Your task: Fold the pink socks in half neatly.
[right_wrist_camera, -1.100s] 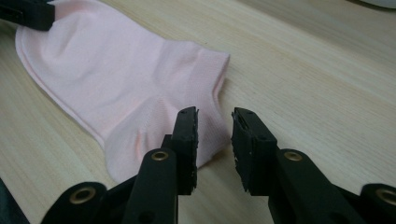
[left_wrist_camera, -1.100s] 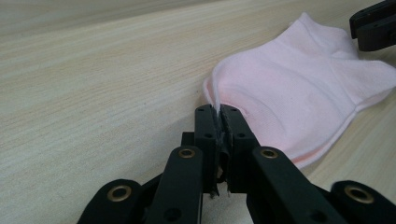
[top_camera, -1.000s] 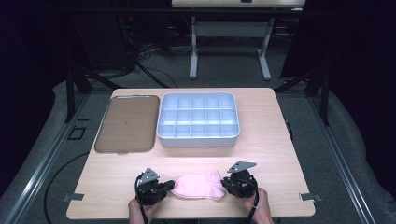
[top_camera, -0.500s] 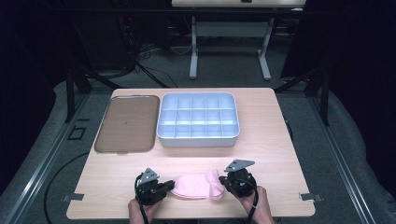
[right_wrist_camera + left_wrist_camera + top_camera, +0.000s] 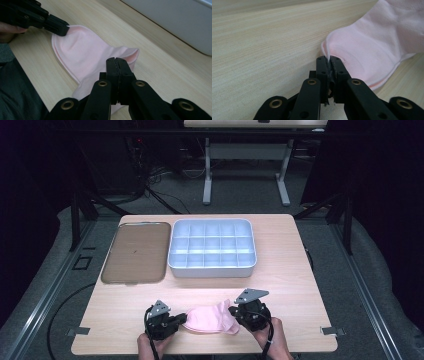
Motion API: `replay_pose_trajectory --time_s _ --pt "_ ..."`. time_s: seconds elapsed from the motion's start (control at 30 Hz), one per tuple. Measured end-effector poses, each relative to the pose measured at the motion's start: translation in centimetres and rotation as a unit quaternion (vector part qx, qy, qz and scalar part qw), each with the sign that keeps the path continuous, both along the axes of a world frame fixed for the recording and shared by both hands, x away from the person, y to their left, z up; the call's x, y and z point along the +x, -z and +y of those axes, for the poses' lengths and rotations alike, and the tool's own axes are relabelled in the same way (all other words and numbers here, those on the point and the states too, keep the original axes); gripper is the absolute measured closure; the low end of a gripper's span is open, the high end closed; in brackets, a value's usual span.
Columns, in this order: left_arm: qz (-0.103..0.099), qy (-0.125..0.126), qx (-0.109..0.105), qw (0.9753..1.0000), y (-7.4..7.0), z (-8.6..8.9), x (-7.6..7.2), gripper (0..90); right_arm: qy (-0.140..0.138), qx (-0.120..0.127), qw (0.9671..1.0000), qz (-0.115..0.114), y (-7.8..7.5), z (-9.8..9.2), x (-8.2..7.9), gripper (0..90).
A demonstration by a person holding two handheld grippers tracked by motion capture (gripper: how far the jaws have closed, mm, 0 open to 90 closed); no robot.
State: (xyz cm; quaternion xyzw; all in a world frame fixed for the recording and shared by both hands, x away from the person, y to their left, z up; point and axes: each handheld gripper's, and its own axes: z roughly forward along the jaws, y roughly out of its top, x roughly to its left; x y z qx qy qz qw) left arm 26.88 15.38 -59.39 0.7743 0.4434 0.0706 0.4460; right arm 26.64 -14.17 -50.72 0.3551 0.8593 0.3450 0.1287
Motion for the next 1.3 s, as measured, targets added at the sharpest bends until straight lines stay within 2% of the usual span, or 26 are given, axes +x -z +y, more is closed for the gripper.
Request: replay_pose_trajectory --time_s 0.23,0.33,0.47,0.6,0.83,0.87,0.93,1.03,1.1,1.3 --pt "0.000 0.000 -0.002 1.0000 0.0 0.0 0.0 86.1 -0.019 0.004 0.9998 -0.008 -0.9 1.7 -0.1 89.9" --pt "0.000 0.000 0.000 1.0000 0.0 0.0 0.0 86.1 -0.037 -0.004 0.9992 -0.010 -1.1 3.0 -0.1 89.9" --pt "0.000 0.000 -0.002 1.0000 0.0 0.0 0.0 86.1 -0.047 -0.007 0.9988 -0.010 -0.9 4.2 -0.1 89.9" --pt "0.002 0.001 -0.003 1.0000 0.0 0.0 0.0 86.1 -0.067 -0.008 0.9977 -0.005 -0.4 6.2 0.3 89.9" --pt "0.000 0.001 -0.002 1.0000 0.0 0.0 0.0 86.1 -0.076 0.009 0.9971 -0.004 0.1 8.0 0.8 89.9" --pt "0.001 0.000 -0.002 1.0000 0.0 0.0 0.0 86.1 -0.080 0.018 0.9966 -0.011 -0.1 8.5 0.8 89.9" --pt "0.000 0.001 -0.002 1.0000 0.0 0.0 0.0 86.1 -0.083 0.019 0.9962 -0.016 -0.2 9.0 0.8 89.9" --pt "0.000 0.001 0.000 1.0000 0.0 0.0 0.0 86.1 -0.087 0.020 0.9959 -0.012 0.0 9.3 1.0 89.9" --pt "-0.001 0.001 0.000 1.0000 0.0 0.0 0.0 86.1 -0.092 0.036 0.9951 0.003 0.9 9.9 1.4 89.9" --pt "-0.002 0.001 -0.001 1.0000 0.0 0.0 0.0 86.0 -0.105 0.033 0.9938 0.013 2.0 10.8 1.8 89.2"
